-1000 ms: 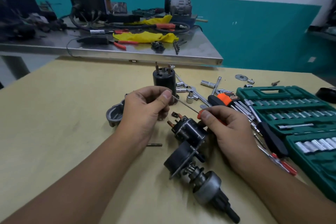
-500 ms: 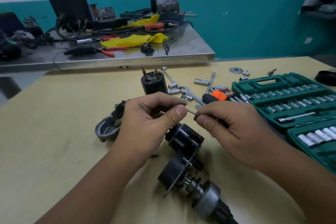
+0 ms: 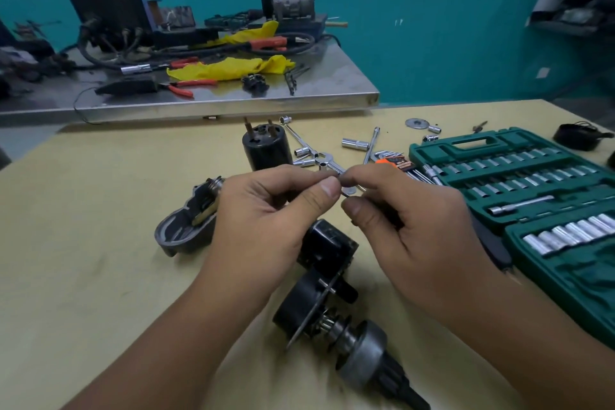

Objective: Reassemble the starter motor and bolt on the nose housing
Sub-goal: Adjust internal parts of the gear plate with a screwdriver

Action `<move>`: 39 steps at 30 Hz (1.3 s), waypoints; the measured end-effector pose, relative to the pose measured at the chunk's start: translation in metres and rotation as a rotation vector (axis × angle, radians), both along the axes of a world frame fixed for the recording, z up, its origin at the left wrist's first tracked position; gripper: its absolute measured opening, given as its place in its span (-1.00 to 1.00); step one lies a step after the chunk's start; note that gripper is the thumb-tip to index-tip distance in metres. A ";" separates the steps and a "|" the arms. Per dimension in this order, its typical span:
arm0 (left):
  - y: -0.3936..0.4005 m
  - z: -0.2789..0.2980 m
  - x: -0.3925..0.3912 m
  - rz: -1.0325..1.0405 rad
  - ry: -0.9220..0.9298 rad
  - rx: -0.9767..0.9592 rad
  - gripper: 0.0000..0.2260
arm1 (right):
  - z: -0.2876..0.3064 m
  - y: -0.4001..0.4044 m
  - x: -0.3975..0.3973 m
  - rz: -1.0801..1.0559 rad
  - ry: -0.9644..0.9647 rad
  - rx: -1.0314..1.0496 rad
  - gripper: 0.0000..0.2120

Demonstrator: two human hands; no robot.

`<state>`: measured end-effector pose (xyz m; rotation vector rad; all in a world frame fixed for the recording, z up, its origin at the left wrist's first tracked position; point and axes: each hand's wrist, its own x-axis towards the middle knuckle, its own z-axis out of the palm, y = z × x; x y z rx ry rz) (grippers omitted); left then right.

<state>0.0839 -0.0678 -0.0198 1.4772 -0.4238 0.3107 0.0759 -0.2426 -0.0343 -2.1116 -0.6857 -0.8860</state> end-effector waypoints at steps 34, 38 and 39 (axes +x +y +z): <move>0.015 0.008 0.007 -0.167 0.117 0.458 -0.94 | 0.020 -0.020 -0.001 0.070 0.032 -0.379 -0.86; 0.012 0.006 0.007 -0.119 0.145 0.410 -0.97 | 0.018 -0.022 0.002 0.075 0.041 -0.375 -0.78; 0.011 0.006 0.006 -0.117 0.154 0.400 -0.95 | 0.018 -0.022 0.003 0.074 0.041 -0.374 -0.78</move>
